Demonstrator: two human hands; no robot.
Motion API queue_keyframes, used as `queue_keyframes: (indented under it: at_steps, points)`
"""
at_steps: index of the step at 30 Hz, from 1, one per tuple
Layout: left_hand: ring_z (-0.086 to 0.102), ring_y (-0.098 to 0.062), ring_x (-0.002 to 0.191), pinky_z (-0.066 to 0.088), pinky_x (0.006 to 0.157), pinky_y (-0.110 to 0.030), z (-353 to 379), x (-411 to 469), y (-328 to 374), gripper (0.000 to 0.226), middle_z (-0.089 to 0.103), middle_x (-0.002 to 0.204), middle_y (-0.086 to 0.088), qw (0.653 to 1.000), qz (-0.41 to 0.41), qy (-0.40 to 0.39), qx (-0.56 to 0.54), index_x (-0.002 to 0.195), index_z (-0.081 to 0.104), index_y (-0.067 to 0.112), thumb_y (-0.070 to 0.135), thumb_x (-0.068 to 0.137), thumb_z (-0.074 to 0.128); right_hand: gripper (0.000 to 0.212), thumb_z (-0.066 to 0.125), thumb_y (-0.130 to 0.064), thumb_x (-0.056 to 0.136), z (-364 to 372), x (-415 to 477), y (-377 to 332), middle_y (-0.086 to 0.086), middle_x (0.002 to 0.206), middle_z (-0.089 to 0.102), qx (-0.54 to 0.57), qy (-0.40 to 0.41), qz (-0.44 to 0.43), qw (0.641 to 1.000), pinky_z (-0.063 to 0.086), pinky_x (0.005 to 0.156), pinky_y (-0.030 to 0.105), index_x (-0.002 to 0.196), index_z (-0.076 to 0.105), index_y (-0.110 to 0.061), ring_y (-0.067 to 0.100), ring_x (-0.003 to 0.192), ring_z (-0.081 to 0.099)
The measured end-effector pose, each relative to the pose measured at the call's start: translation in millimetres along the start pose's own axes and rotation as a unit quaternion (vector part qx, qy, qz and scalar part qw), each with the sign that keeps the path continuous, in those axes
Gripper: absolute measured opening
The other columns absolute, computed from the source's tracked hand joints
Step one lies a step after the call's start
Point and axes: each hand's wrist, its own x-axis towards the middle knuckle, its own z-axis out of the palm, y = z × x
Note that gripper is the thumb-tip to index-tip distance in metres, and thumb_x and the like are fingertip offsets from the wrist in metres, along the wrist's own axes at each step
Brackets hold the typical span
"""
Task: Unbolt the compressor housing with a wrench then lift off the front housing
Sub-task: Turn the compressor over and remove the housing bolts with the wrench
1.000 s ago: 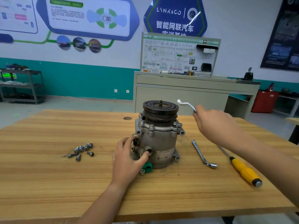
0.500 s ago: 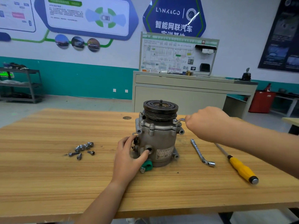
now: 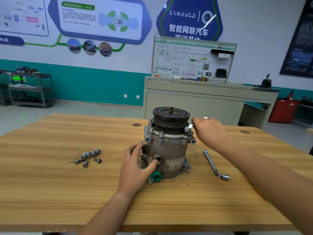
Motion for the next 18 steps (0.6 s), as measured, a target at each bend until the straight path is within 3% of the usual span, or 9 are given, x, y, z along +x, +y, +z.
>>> queue_keyframes:
  at_steps: [2, 4, 6, 8, 11, 13, 15, 18]
  points:
    - [0.032, 0.005, 0.117, 0.022, 0.085, 0.004, -1.2, -0.3, 2.3, 0.064, 0.033, 0.127, 0.015, 1.0, 0.0, 0.001, -0.009, 0.131, 0.043, 0.033, 0.033, 0.075, 0.073, 0.022, 0.038, -0.019, 0.099, 10.9, -11.4, 3.0, 0.009, 0.082, 0.065, 0.2, 0.077, 0.138, 0.967, 0.037, 0.053, 0.028, 0.105, 0.057, -0.01, 0.025, 0.069, 0.059]
    - [0.031, 0.004, 0.124, 0.023, 0.098, -0.007, -3.9, -3.8, 8.1, 0.064, 0.032, 0.133, 0.017, 0.999, 0.003, 0.003, -0.052, 0.13, 0.037, 0.039, 0.035, 0.076, 0.07, 0.023, 0.037, -0.023, 0.099, 20.1, -29.0, 1.6, 0.006, 0.074, 0.062, 0.437, 0.14, 0.295, 0.838, 0.042, 0.049, 0.026, 0.094, 0.056, -0.011, 0.019, 0.061, 0.057]
    - [0.028, 0.01, 0.128, 0.023, 0.102, -0.006, -9.2, -10.2, 18.4, 0.061, 0.031, 0.136, 0.026, 0.994, 0.044, 0.008, -0.096, 0.129, 0.033, 0.045, 0.044, 0.075, 0.062, 0.024, 0.037, -0.024, 0.099, 31.5, -50.6, -8.6, 0.002, 0.066, 0.055, 0.54, 0.171, 0.405, 0.717, 0.041, 0.05, 0.026, 0.091, 0.055, -0.011, 0.014, 0.057, 0.053]
    - [0.029, 0.006, 0.13, 0.025, 0.107, -0.013, -12.0, -13.5, 30.1, 0.056, 0.031, 0.138, 0.03, 0.989, 0.135, 0.0, -0.067, 0.128, 0.034, 0.045, 0.044, 0.076, 0.055, 0.026, 0.037, -0.026, 0.098, 43.0, -68.4, -21.9, 0.002, 0.063, 0.048, 0.565, 0.188, 0.445, 0.669, 0.038, 0.056, 0.03, 0.085, 0.056, -0.014, 0.014, 0.057, 0.045]
    - [0.036, -0.005, 0.129, 0.027, 0.109, -0.052, -10.1, 2.2, 53.8, 0.041, 0.047, 0.133, 0.016, 0.956, 0.287, -0.004, 0.057, 0.126, 0.047, 0.033, 0.034, 0.085, 0.05, 0.029, 0.04, -0.024, 0.098, 48.3, -78.5, -36.3, -0.002, 0.059, 0.043, 0.592, 0.22, 0.427, 0.647, 0.035, 0.059, 0.03, 0.071, 0.052, -0.023, 0.013, 0.057, 0.04]
    - [0.039, -0.006, 0.125, 0.019, 0.107, -0.055, -10.2, 25.8, 78.2, 0.034, 0.059, 0.122, 0.011, 0.931, 0.343, -0.028, 0.121, 0.117, 0.06, 0.024, 0.033, 0.088, 0.046, 0.028, 0.043, -0.022, 0.097, 47.3, -80.0, -44.4, -0.005, 0.055, 0.04, 0.62, 0.214, 0.389, 0.647, 0.033, 0.053, 0.028, 0.07, 0.053, -0.022, 0.01, 0.052, 0.037]
    - [0.042, -0.009, 0.124, 0.018, 0.107, -0.055, -11.1, 50.4, 98.5, 0.031, 0.065, 0.116, 0.009, 0.901, 0.373, -0.082, 0.208, 0.112, 0.066, 0.022, 0.034, 0.09, 0.048, 0.025, 0.047, -0.02, 0.095, 46.9, -82.4, -53.4, -0.008, 0.053, 0.04, 0.629, 0.188, 0.326, 0.68, 0.032, 0.049, 0.024, 0.07, 0.053, -0.02, 0.005, 0.049, 0.035]
    - [0.03, -0.011, 0.136, 0.011, 0.109, -0.061, -7.3, 76.9, 112.4, 0.03, 0.058, 0.128, 0.013, 0.837, 0.383, -0.192, 0.339, 0.122, 0.061, 0.028, 0.031, 0.093, 0.052, 0.025, 0.05, -0.017, 0.093, 49.5, -86.3, -58.8, -0.009, 0.055, 0.045, 0.626, 0.17, 0.276, 0.709, 0.033, 0.051, 0.016, 0.068, 0.053, -0.021, 0.002, 0.053, 0.042]
